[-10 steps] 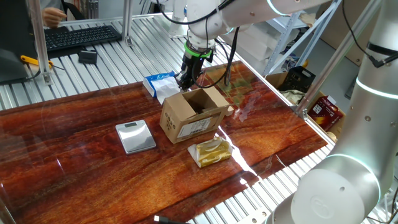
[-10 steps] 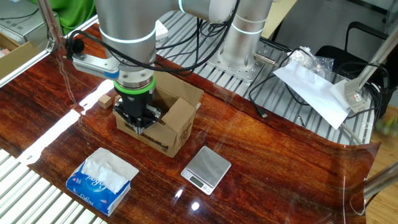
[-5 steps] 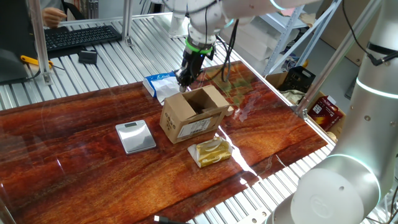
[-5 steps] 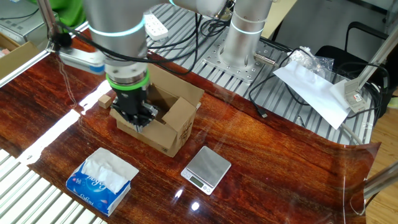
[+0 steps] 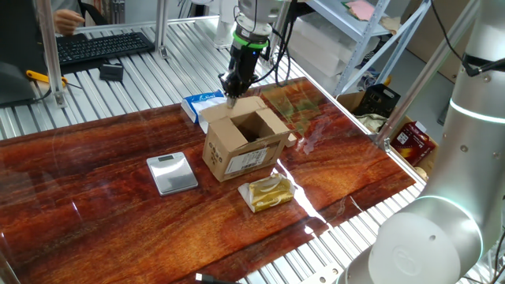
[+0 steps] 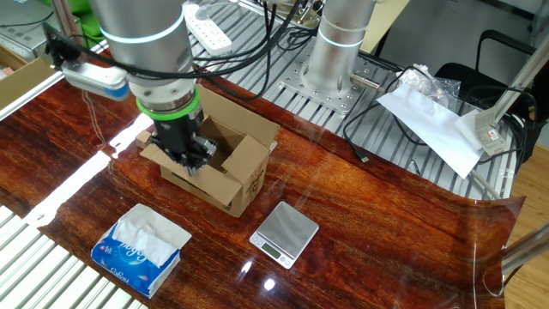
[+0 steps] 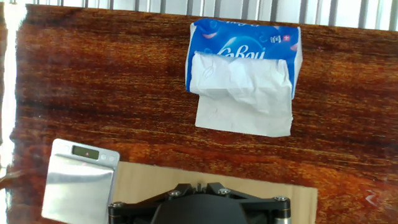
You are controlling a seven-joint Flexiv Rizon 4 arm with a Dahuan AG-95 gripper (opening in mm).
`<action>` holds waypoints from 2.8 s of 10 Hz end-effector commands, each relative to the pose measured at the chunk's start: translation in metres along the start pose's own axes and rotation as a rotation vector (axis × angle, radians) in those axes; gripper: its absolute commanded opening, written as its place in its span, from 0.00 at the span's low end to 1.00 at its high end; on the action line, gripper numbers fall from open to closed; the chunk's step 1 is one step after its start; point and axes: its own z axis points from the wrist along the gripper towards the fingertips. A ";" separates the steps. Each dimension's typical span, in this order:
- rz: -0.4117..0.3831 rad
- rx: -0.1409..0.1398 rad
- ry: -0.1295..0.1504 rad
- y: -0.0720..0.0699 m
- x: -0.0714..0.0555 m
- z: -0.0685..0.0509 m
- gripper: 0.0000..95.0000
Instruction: Open a box
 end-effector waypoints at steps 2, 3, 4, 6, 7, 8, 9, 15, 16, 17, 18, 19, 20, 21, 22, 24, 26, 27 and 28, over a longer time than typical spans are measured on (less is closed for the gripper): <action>0.001 0.022 -0.002 0.004 0.020 -0.005 0.00; -0.005 0.030 -0.002 0.005 0.025 -0.007 0.00; -0.015 0.047 -0.008 0.006 0.029 -0.007 0.00; -0.030 0.058 -0.018 0.002 0.037 -0.005 0.00; -0.041 0.067 -0.020 -0.001 0.040 -0.004 0.00; -0.049 0.075 -0.023 -0.003 0.044 -0.003 0.00; -0.051 0.080 -0.026 -0.006 0.048 -0.001 0.00; -0.059 0.101 -0.057 -0.008 0.053 0.012 0.00; -0.057 0.096 -0.060 -0.009 0.054 0.014 0.00; -0.054 0.093 -0.060 -0.009 0.054 0.014 0.00; -0.053 0.093 -0.059 -0.009 0.054 0.014 0.00; -0.049 0.092 -0.058 -0.009 0.054 0.014 0.00; -0.031 0.083 -0.054 -0.009 0.054 0.014 0.00; -0.016 0.082 -0.055 -0.009 0.054 0.014 0.00; 0.007 0.085 -0.059 -0.009 0.054 0.014 0.00; 0.058 0.068 -0.061 -0.009 0.054 0.014 0.00; 0.126 0.064 -0.066 -0.009 0.054 0.014 0.00; 0.156 0.061 -0.067 -0.009 0.054 0.014 0.00; 0.183 0.055 -0.070 -0.009 0.054 0.014 0.00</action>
